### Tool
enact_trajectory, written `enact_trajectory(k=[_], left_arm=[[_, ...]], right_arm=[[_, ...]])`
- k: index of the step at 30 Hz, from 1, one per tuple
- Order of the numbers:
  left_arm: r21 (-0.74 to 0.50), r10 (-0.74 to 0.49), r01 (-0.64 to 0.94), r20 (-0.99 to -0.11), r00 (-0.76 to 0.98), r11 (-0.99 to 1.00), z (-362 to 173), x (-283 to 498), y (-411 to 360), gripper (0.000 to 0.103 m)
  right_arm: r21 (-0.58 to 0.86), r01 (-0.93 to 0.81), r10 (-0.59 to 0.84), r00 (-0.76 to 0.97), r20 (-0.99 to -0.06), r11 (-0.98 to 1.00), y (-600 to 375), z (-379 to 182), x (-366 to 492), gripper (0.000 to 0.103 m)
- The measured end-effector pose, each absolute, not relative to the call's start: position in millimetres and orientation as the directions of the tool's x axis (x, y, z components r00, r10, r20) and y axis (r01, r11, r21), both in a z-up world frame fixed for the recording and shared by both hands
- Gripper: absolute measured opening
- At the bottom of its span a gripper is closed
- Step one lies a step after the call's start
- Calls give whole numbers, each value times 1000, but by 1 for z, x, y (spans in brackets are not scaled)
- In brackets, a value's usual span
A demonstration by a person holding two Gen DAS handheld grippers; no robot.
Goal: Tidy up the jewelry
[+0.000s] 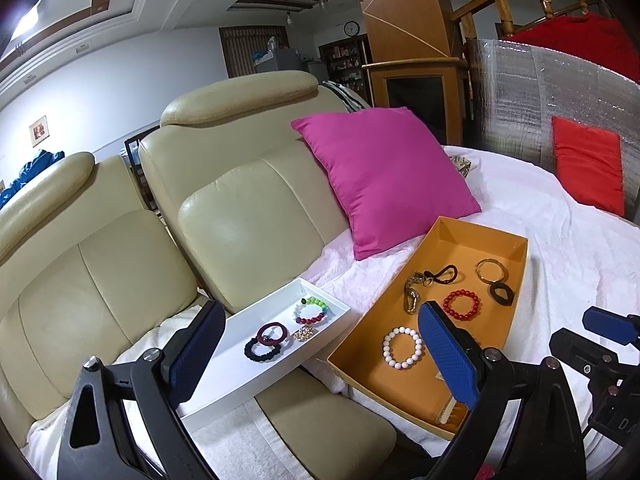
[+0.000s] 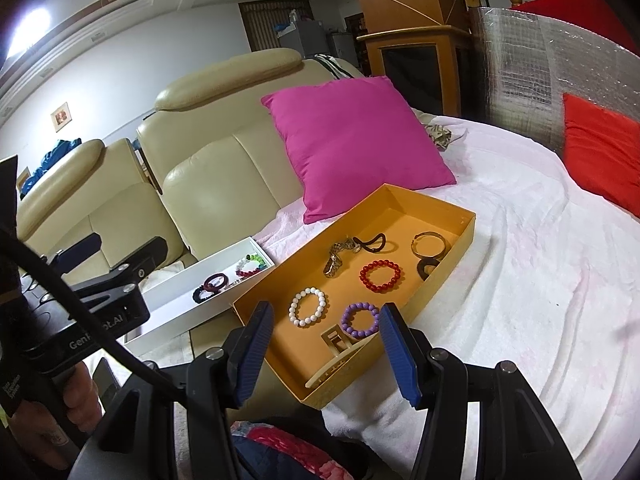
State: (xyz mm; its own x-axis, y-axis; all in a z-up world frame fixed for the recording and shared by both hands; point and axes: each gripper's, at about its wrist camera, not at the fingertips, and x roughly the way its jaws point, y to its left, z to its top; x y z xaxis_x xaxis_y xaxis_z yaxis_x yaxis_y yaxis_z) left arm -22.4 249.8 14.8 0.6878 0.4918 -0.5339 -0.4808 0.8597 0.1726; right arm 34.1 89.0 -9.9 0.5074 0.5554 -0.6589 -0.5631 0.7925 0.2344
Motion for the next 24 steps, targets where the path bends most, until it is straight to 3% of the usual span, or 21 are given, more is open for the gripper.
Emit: enact_trajectory(k=[24], left_arm=[[171,463,-475,-641,612,863,-47,27,293,97]], right_arm=[[187,-557,491,464,-737,809,133,-57,78,59]])
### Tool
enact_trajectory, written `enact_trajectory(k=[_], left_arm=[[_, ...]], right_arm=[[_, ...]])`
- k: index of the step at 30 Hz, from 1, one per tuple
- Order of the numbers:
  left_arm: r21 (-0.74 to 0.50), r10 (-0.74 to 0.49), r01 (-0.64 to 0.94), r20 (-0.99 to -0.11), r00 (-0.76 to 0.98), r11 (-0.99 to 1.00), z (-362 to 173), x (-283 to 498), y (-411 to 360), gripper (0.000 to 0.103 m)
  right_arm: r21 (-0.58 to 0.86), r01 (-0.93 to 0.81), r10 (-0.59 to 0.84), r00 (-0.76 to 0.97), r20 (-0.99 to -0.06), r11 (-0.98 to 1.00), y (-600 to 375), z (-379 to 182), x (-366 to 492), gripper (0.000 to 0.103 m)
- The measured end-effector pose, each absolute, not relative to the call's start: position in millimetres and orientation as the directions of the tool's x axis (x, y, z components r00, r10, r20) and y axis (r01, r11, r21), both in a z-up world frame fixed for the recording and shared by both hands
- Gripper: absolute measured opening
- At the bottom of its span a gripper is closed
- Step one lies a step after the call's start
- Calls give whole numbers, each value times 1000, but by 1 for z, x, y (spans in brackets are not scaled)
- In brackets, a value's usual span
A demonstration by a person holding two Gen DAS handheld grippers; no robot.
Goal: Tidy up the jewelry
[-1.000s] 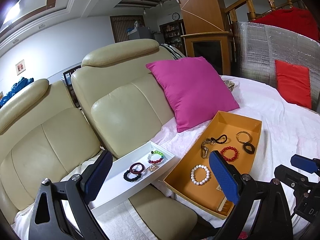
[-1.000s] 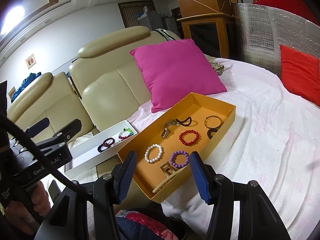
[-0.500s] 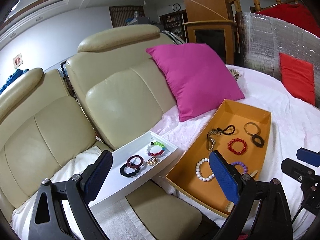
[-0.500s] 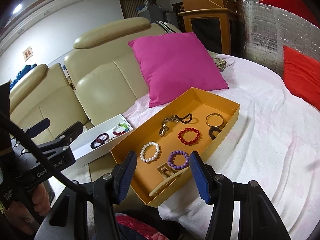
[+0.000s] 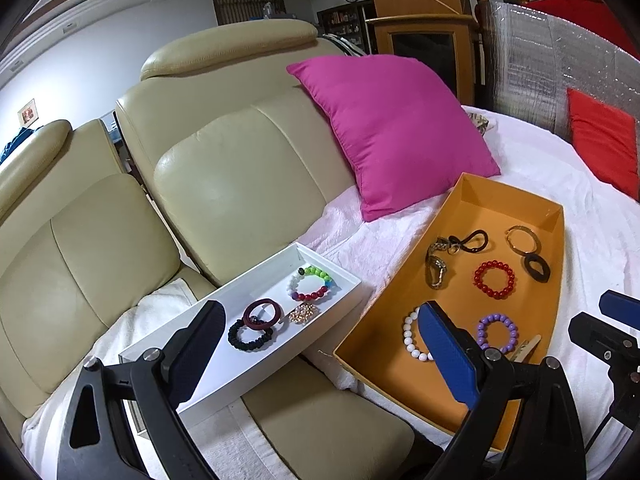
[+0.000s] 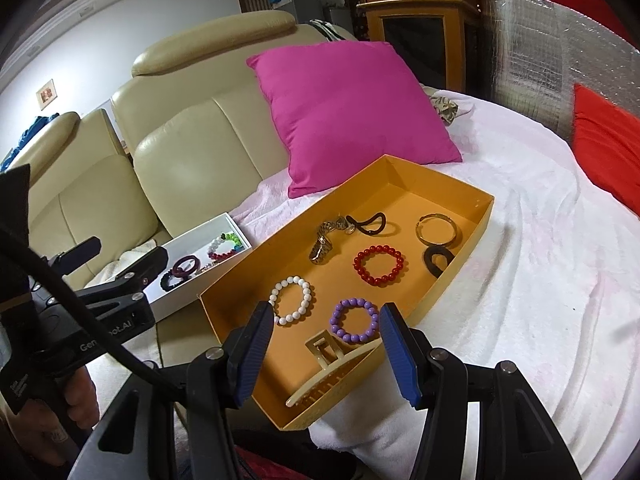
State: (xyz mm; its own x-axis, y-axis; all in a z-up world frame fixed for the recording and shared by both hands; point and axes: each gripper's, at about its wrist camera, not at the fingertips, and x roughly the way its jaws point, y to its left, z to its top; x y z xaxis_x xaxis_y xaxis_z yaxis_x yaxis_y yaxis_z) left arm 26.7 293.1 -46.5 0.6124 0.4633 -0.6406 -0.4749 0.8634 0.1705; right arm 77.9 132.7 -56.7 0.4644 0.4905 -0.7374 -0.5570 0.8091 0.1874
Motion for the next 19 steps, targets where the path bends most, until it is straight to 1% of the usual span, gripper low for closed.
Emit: enact_trajectory(k=[8,12,16,19], left_arm=[[185,473,-483,-655,589,856,-54,35,295,97],[200,485,-483,-647,588,852,-51,35,289,97],[209,472,-445,-612,635,871,-36,35,268,97],[215,411,-355,-585,700,910,-18,47,232,97]], right_arm=[[207,-555,497,443,-746,805,135,-69,85,59],[220,-556,507,437,-743,802,134,-72,86,59],[232,-542,516,462,-721,808,122,-67,86,59],[241,-501,512,520,-684,831,95,-58,88,59]])
